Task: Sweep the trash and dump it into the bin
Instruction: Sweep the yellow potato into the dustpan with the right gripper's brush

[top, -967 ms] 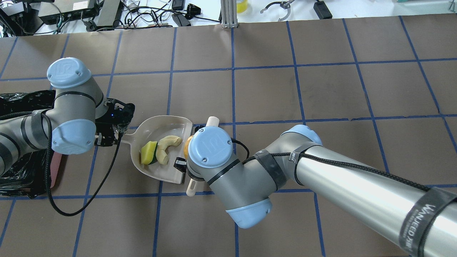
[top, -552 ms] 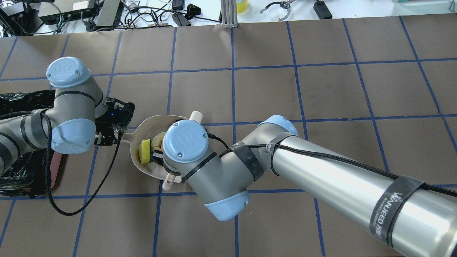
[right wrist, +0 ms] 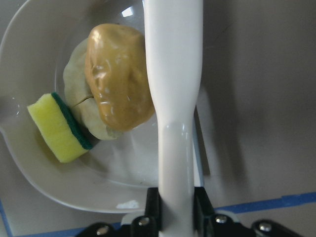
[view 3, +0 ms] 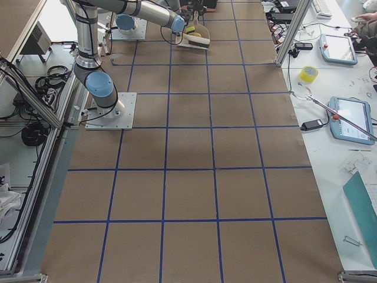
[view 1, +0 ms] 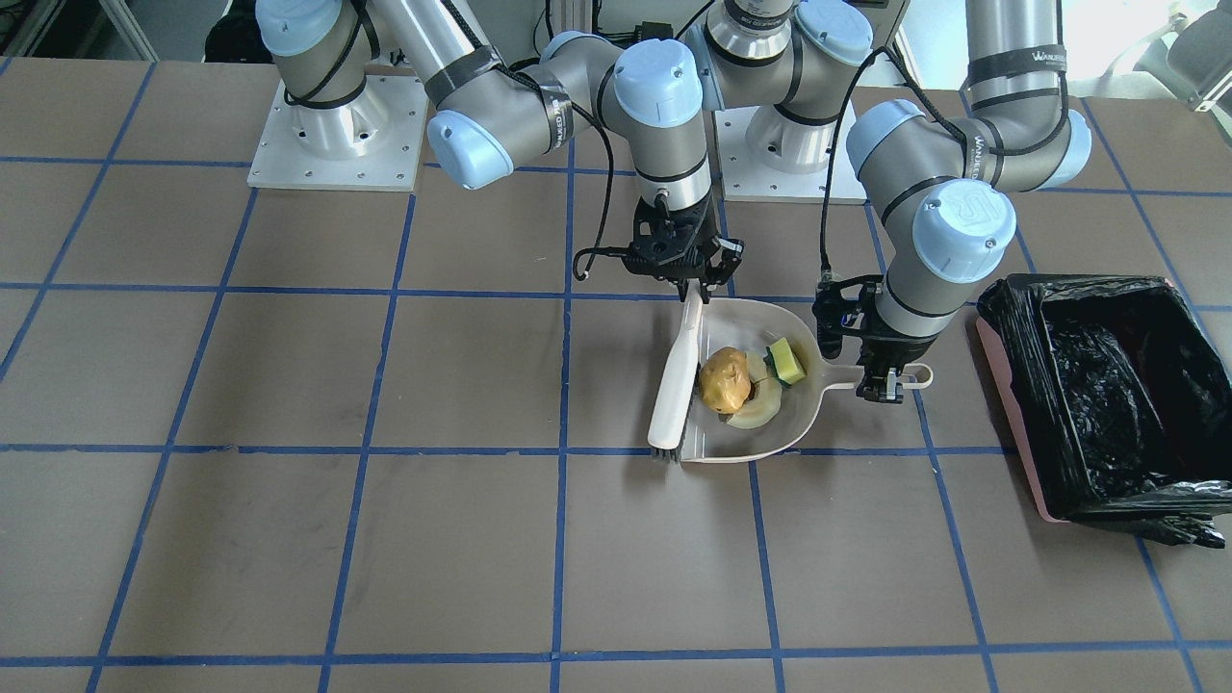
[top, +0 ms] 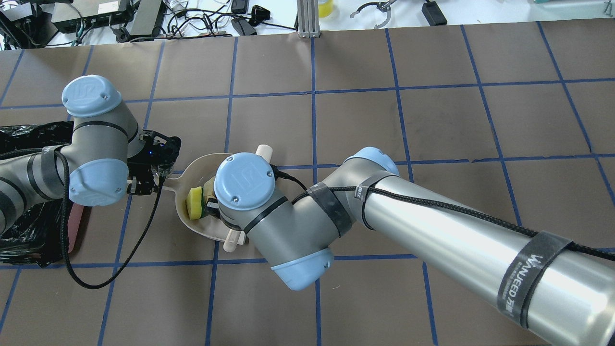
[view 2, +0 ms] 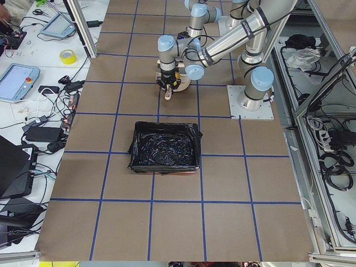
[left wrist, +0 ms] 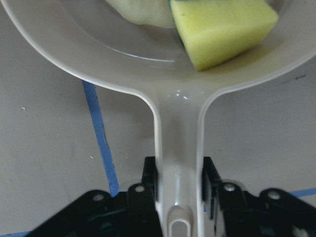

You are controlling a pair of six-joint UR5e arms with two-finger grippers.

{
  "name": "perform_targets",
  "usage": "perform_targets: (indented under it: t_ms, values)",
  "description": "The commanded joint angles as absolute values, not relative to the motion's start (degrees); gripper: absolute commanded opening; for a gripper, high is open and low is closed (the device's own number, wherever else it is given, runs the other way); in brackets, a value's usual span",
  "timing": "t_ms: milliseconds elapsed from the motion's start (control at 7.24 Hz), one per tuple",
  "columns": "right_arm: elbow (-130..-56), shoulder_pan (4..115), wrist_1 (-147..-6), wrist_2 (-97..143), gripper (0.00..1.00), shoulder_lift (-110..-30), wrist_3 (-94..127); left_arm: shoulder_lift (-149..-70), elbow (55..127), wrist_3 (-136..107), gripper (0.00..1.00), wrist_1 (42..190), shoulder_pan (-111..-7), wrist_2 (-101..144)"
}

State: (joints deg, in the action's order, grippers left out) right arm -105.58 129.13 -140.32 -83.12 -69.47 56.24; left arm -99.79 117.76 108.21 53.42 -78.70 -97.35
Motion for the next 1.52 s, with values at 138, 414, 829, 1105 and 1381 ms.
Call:
perform_targets:
  t_ms: [138,414,829,1105,1381]
  values:
    - [-106.00,126.57,-135.54,-85.69,0.00,-71.36,49.68,-99.76,117.51,108.11,0.00,53.00,-78.58,-96.86]
    - [-106.08,127.35,-134.21,-86.22,0.00,-71.90,50.35,-99.76,117.07,108.11,0.00,53.09,-78.49,-96.77]
    - [-105.91,127.71,-135.43,-84.99,0.00,-70.76,54.75,-99.84,117.07,108.11,0.00,53.09,-78.57,-96.77]
    - [-105.91,127.79,-139.80,-82.63,0.00,-68.75,56.06,-100.10,117.07,108.11,0.00,53.00,-78.49,-96.77]
    - [-105.47,129.19,-141.85,-82.36,0.00,-67.94,58.09,-100.46,117.16,106.97,0.00,53.26,-78.57,-96.94]
